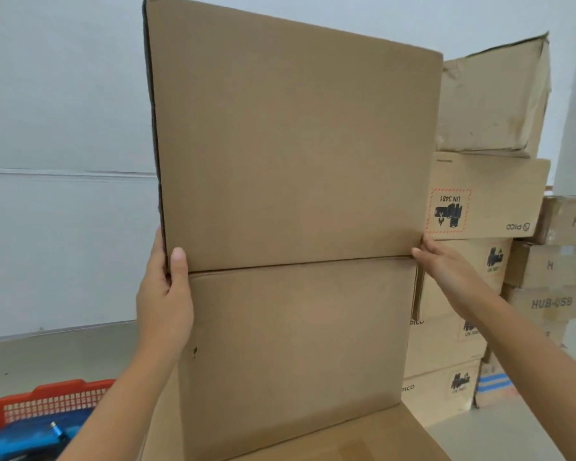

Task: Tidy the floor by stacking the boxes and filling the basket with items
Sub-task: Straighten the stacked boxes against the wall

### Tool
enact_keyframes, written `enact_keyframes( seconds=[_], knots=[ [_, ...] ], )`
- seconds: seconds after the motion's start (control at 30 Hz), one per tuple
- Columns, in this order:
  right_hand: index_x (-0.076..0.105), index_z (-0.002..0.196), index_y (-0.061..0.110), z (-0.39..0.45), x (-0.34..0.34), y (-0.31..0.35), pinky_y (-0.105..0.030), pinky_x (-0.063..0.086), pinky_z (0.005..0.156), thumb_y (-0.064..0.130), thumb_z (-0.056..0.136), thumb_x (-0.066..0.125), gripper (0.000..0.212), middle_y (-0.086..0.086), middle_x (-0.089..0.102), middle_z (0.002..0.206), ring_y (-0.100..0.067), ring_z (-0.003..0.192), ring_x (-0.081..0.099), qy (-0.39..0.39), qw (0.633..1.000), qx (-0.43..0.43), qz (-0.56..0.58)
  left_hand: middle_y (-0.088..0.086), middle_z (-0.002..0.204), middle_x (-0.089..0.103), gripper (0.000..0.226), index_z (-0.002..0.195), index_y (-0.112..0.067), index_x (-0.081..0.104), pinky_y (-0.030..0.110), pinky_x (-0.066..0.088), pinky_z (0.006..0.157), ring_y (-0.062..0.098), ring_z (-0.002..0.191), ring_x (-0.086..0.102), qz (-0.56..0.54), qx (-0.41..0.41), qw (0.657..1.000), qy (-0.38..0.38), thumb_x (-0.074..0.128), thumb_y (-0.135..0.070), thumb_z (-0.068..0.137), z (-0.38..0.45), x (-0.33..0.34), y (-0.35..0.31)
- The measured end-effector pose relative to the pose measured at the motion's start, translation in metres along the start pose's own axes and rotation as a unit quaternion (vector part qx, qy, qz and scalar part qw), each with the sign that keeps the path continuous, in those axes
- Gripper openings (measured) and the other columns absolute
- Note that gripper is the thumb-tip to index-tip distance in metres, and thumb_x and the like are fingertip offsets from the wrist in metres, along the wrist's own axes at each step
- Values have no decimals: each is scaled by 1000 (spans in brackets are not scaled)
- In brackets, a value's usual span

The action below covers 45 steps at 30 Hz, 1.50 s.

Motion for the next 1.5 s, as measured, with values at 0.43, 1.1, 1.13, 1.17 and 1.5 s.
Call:
enact_keyframes(
  seconds=[0.43,1.1,1.13,1.17,1.5],
  knots=[
    [70,101,-3,8,-12,-30,-49,48,95,19,89,63,26,-22,69,95,-31,88,65,-198,980,19,-10,-12,100,64,48,139,-18,43,-2,37,65,-6,72,54,71,40,996,-26,42,-36,95,-13,-5,8],
    [52,134,15,-165,-4,-219,-31,40,97,30,100,37,40,-7,58,130,-24,116,53,60,936,213,-274,21,135,48,49,135,-3,38,39,28,107,35,127,42,242,-210,937,137,25,-34,100,-166,-6,138],
    [52,134,16,-167,-3,-221,-34,44,94,30,100,37,40,-7,59,128,-23,110,54,44,943,206,-258,20,133,51,48,134,-7,41,43,29,107,37,126,43,284,-211,924,143,23,-35,100,-170,-11,139],
    [53,132,16,-170,-1,-222,-35,46,88,29,100,36,39,-6,60,125,-21,105,54,24,949,197,-244,19,130,53,49,130,-9,45,46,29,107,38,124,44,334,-216,905,148,20,-37,99,-174,-17,141],
    [9,151,13,-134,44,-199,-34,21,116,20,96,47,67,-5,23,155,-21,141,27,65,966,81,-236,5,146,39,54,133,-19,43,57,14,110,22,144,17,436,-240,839,222,17,-47,96,-165,-21,163]
  ],
)
Point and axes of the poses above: each hand's wrist, its own z-axis towards the middle knuckle, its own x-axis out of the palm, y = z × x, the point moved 5 cm from there along z, towards the middle knuckle
